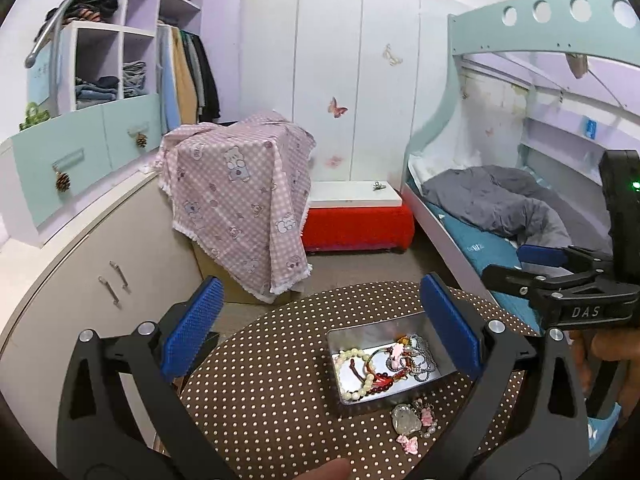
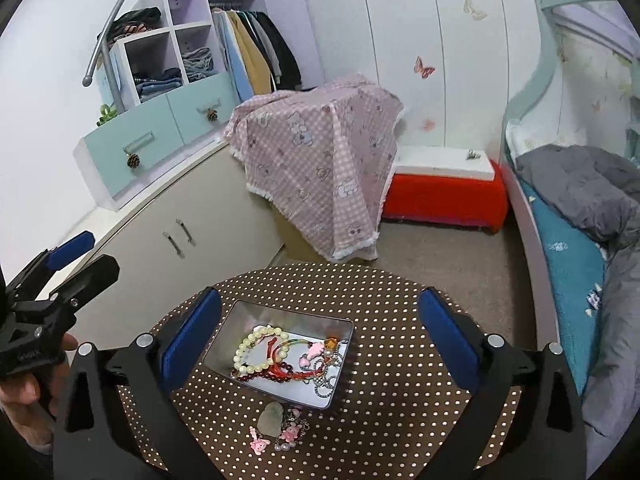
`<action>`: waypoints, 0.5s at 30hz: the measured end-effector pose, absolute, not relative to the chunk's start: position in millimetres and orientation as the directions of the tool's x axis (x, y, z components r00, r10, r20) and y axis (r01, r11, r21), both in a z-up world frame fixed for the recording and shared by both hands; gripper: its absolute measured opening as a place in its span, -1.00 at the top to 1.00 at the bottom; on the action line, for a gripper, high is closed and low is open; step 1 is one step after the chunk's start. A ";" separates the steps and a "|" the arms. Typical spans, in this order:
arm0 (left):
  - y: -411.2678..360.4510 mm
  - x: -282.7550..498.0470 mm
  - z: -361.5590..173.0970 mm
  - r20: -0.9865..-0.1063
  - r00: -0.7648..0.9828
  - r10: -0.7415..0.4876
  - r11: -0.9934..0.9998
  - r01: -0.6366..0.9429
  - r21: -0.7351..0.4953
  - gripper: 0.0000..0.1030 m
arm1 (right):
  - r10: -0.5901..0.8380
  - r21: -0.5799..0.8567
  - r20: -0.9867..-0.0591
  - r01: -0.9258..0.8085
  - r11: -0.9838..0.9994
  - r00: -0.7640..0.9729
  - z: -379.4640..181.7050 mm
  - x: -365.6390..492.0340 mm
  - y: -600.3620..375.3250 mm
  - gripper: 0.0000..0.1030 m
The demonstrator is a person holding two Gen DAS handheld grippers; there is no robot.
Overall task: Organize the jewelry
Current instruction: 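Move both tools back down toward the remaining jewelry beside the box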
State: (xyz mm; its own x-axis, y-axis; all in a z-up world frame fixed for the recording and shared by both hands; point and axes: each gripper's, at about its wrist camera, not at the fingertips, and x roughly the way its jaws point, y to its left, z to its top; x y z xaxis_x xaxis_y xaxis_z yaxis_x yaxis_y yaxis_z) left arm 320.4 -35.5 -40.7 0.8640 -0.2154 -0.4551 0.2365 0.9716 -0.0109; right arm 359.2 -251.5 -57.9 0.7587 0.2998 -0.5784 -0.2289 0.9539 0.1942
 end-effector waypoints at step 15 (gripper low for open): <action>-18.2 287.1 -37.8 -0.418 0.889 -0.185 0.981 0.189 -0.031 -0.87 | 0.296 0.161 -0.512 -0.248 0.955 0.806 -35.7 319.5 -242.0 -0.84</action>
State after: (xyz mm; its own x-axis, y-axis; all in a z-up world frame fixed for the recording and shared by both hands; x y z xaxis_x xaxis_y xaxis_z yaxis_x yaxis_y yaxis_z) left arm 287.1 -18.2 -37.8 0.8893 -0.1847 -0.4183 0.1894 0.9814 -0.0307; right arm 319.5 -242.0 -35.7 0.8063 0.2957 -0.5122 -0.2477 0.9553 0.1615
